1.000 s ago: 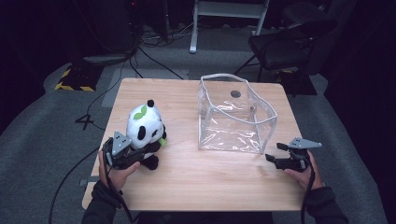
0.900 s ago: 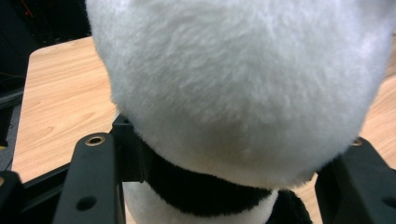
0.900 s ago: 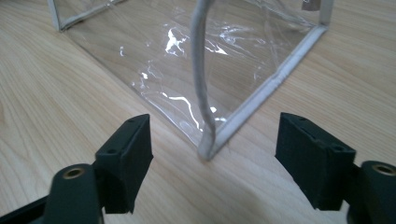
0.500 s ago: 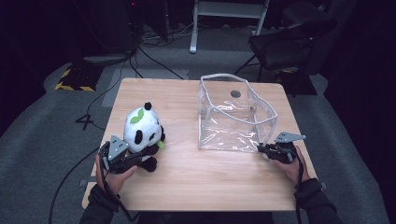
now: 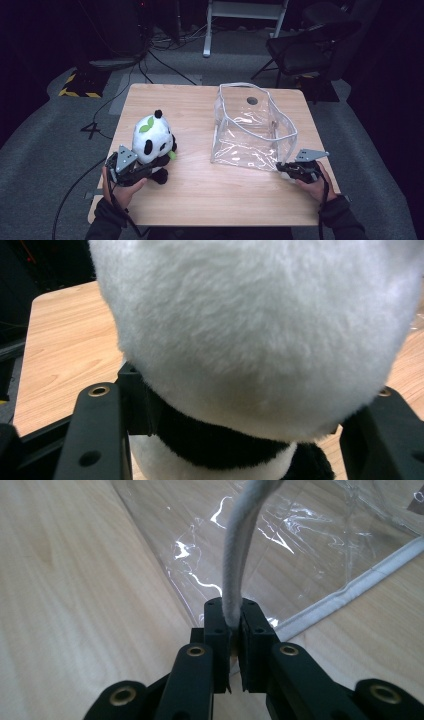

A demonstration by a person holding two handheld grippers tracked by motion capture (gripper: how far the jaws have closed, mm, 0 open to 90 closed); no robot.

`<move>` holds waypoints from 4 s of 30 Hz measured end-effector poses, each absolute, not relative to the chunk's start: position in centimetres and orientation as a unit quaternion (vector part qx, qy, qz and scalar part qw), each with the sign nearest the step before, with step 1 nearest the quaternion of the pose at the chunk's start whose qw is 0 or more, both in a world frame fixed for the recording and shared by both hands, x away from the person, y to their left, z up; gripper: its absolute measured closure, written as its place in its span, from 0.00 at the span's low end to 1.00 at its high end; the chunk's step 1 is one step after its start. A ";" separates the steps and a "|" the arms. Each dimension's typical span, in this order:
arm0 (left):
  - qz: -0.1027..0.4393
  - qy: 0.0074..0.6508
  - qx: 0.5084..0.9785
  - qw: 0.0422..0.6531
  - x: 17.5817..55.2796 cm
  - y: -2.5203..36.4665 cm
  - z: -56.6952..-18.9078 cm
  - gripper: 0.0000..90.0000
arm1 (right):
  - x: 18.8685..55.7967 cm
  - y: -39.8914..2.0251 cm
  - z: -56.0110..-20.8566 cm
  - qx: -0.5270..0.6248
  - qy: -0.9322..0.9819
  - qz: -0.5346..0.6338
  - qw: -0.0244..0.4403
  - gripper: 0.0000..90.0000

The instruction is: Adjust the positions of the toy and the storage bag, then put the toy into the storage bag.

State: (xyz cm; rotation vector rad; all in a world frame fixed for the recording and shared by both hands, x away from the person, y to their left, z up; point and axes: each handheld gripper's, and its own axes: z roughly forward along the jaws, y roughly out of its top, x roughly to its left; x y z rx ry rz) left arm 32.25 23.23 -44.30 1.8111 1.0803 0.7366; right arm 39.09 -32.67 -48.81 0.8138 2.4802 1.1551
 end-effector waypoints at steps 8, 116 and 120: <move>0.300 0.431 0.731 0.436 32.1 23.1 -44.3 0.43 | 37.1 -35.3 -48.4 0.294 0.851 0.406 0.154 0.62; 0.336 0.414 0.701 0.474 32.9 21.8 -42.2 0.50 | 40.3 -34.4 -50.7 0.387 0.828 0.364 0.179 0.19; 0.339 0.410 0.699 0.478 33.0 21.5 -41.7 0.50 | 40.3 -34.4 -50.7 0.387 0.828 0.364 0.179 0.19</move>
